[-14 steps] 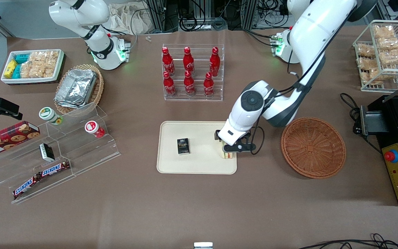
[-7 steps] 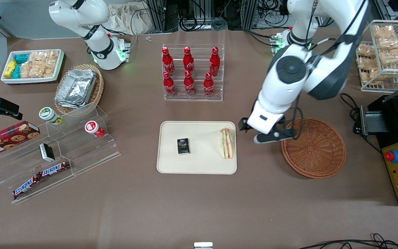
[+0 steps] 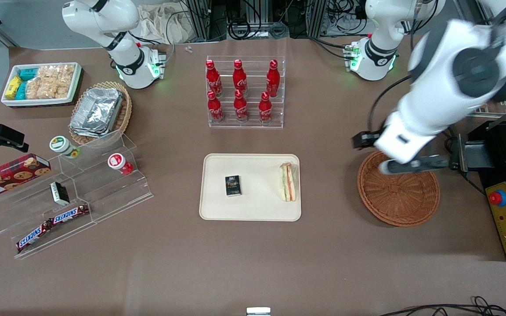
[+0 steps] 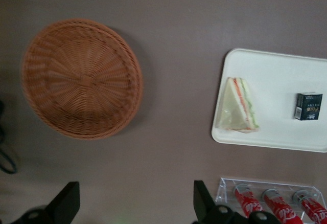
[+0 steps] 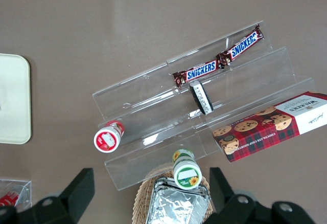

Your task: Place sandwich from basket to tray

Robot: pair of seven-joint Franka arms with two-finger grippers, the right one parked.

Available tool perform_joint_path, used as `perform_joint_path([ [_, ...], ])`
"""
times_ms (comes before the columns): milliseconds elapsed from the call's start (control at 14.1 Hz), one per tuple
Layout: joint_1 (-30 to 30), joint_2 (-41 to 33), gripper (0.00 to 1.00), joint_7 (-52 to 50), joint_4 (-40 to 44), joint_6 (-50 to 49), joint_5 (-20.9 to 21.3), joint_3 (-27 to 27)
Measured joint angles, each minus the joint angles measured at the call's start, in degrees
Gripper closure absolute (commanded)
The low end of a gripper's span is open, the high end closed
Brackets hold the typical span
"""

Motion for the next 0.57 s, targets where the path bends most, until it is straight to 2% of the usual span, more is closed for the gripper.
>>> perform_joint_path([
  [283,0.3,-7.5,0.0,7.8,-1.4,-5.9,-0.7,8.1],
  [566,0.2,-9.0,0.0,8.7,-2.8,-6.0,-0.7,9.1],
])
